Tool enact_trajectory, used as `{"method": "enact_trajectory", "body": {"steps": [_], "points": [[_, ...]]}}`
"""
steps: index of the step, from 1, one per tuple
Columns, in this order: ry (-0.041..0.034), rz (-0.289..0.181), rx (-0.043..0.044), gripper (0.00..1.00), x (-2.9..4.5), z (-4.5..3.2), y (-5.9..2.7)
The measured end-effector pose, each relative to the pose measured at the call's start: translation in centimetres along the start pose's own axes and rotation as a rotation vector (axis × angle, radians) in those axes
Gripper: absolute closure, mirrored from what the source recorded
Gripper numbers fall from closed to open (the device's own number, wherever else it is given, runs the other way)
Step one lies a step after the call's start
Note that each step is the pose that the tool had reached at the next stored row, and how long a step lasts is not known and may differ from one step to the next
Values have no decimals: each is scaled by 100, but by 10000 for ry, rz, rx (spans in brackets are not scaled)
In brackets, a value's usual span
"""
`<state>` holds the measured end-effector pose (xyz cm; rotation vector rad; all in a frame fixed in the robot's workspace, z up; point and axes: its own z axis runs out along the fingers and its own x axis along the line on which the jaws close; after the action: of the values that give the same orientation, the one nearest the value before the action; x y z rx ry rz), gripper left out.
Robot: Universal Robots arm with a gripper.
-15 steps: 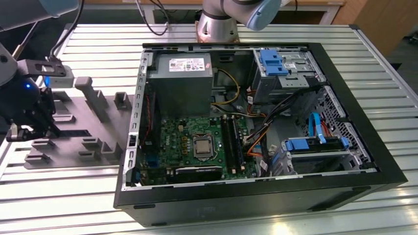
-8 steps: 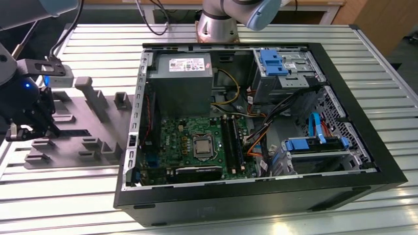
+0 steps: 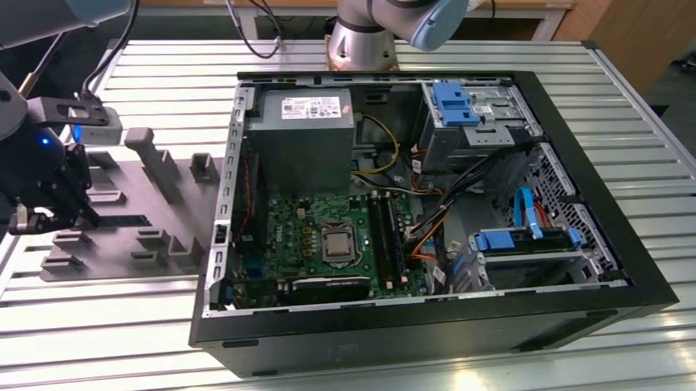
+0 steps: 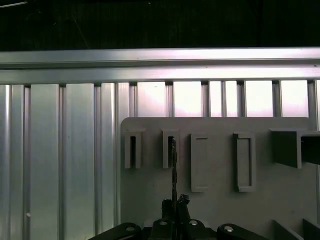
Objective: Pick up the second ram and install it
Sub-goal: 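Pick up the second ram and move it above second insertion slot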
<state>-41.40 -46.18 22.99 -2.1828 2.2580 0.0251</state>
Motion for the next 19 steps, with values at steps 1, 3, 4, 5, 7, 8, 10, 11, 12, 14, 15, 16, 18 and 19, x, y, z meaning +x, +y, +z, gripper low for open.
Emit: {"method": "enact_trajectory", "body": {"steps": [1, 3, 4, 5, 7, 8, 10, 11, 12, 14, 15, 16, 18, 19], "points": [[0, 1, 0, 86, 0, -2, 0], [0, 1, 0, 86, 0, -6, 0], [0, 1, -1, 86, 0, -9, 0], [1, 1, -2, 86, 0, -14, 0], [1, 1, -1, 86, 0, -23, 0], [1, 1, -1, 86, 0, -30, 1], [1, 2, -1, 86, 0, -41, 1], [0, 1, 0, 86, 0, -48, 1], [0, 2, 1, 86, -1, -53, 1], [1, 2, -1, 86, -1, -69, 1], [0, 2, 0, 86, -1, -75, 1], [1, 1, -1, 86, -1, -82, 1], [0, 2, 0, 86, -1, -93, 1], [0, 1, 0, 86, -1, -100, 1]]}}
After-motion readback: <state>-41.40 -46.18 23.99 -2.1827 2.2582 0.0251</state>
